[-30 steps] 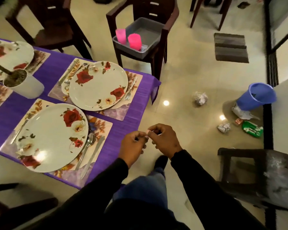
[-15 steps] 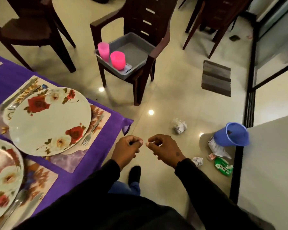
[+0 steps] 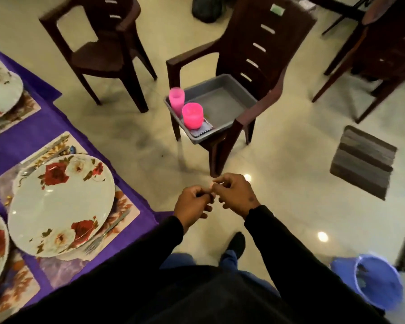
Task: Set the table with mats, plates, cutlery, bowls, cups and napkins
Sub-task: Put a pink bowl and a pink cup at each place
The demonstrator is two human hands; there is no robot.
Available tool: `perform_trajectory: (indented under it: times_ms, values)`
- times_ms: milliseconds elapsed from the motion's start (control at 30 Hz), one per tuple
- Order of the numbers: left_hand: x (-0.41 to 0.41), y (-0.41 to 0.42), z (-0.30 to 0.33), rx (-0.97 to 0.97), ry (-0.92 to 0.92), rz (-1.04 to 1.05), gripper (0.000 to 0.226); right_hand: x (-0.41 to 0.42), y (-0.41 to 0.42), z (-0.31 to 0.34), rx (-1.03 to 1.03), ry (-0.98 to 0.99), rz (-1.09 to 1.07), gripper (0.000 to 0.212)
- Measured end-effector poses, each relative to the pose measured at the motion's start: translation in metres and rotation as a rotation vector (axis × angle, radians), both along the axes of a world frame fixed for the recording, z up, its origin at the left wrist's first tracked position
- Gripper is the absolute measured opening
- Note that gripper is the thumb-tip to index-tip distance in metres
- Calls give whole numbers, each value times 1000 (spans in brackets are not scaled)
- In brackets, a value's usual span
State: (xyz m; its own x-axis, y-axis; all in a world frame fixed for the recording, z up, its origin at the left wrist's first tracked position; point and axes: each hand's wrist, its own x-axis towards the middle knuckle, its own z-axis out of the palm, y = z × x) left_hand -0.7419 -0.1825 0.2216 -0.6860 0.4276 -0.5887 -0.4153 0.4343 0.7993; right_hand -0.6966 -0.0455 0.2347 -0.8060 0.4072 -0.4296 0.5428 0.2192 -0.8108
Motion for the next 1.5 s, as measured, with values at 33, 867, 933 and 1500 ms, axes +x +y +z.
perform_trajectory:
  times_ms: [33, 867, 933, 1500]
  values:
    - [-8, 11, 1, -12, -24, 52, 17, -14, 15, -1, -13, 1, 12, 15]
    - [-302, 170, -94, 126, -379, 649, 15, -338, 180, -91, -287, -244, 47, 58]
    - [-330, 181, -108, 115, -405, 664, 18, -369, 186, -104, -375, -258, 0, 46]
    - [-430, 224, -237, -238, -287, 807, 72, -488, 206, -260, -281, -474, 177, 81]
